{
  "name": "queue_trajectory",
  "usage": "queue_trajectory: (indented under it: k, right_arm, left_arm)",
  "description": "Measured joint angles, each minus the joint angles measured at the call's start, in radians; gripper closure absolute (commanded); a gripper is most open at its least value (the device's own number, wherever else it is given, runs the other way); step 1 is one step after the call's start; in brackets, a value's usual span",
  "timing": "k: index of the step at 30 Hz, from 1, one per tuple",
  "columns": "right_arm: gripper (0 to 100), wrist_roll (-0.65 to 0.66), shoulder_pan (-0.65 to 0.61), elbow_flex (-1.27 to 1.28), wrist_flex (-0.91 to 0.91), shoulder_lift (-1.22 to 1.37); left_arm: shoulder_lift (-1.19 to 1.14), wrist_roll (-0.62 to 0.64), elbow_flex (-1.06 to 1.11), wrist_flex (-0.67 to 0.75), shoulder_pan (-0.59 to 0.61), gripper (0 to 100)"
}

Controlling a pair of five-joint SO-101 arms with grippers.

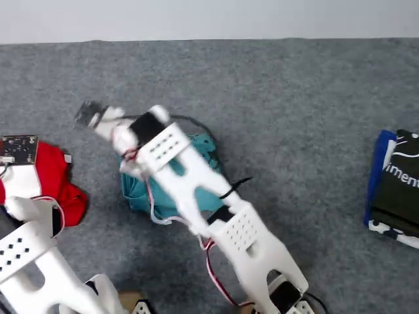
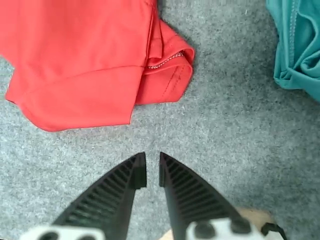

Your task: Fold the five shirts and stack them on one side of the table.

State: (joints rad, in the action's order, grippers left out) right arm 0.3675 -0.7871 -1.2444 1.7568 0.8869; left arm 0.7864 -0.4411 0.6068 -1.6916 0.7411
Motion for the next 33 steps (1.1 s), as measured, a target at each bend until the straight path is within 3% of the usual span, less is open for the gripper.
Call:
queue_trajectory:
  k: [4,9,21,26,33]
  right_arm:
    - [98.8,0.000,0.078,0.003,0.000,0.023]
    - [98.8,0.000,0.064,0.055,0.000,0.112]
    - [98.8,0.000,-0.215,0.057,0.000,0.196]
    - [98.7,0.000,-0.158,0.038,0.000,0.160]
    - [98.5,0.000,0.069,0.031,-0.011,0.127]
  left_arm:
    - [0.000,0.000,0.000,0.009,0.000,95]
    - [0.000,0.000,0.000,0.041,0.000,95]
    - [0.000,0.097,0.000,0.141,0.161,95]
    - [0.000,0.101,0.000,0.157,0.176,95]
    - [0.000,0.101,0.000,0.157,0.176,95]
